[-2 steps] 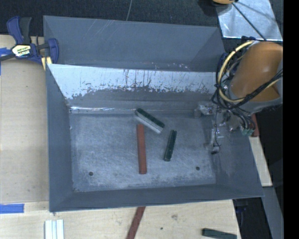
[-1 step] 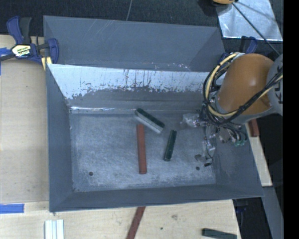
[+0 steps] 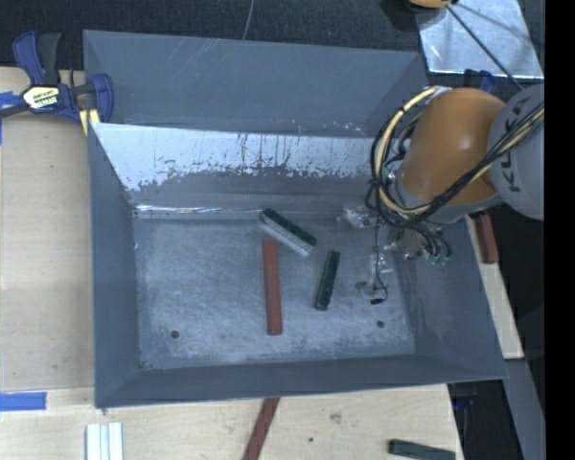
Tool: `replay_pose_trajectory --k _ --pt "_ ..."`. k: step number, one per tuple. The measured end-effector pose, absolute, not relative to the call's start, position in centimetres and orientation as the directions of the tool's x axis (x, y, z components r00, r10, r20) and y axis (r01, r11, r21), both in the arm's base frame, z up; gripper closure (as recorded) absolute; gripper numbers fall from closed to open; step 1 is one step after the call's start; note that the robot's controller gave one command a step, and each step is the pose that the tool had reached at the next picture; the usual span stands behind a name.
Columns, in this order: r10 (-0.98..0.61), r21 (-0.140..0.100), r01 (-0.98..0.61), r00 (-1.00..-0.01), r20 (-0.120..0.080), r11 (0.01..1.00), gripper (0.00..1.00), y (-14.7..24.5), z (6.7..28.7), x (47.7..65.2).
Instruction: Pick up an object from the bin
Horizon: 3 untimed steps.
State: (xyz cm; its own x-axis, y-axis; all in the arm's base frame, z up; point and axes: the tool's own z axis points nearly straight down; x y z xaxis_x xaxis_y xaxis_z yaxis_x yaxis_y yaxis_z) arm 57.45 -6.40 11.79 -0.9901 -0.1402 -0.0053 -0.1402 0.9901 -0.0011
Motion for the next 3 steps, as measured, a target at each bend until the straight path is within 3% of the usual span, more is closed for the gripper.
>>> replay_pose_trajectory --k 1,2,3 --pt "-0.057 0.000 -0.057 -0.998 -0.004 0.998 0.00 -3.4 10.0 58.5" --pt "-0.517 -0.003 -0.517 -0.856 -0.005 0.856 1.00 -6.6 7.1 60.7" --pt "-0.518 -0.003 -0.518 -0.856 -0.005 0.856 0.00 -6.6 7.1 60.7"
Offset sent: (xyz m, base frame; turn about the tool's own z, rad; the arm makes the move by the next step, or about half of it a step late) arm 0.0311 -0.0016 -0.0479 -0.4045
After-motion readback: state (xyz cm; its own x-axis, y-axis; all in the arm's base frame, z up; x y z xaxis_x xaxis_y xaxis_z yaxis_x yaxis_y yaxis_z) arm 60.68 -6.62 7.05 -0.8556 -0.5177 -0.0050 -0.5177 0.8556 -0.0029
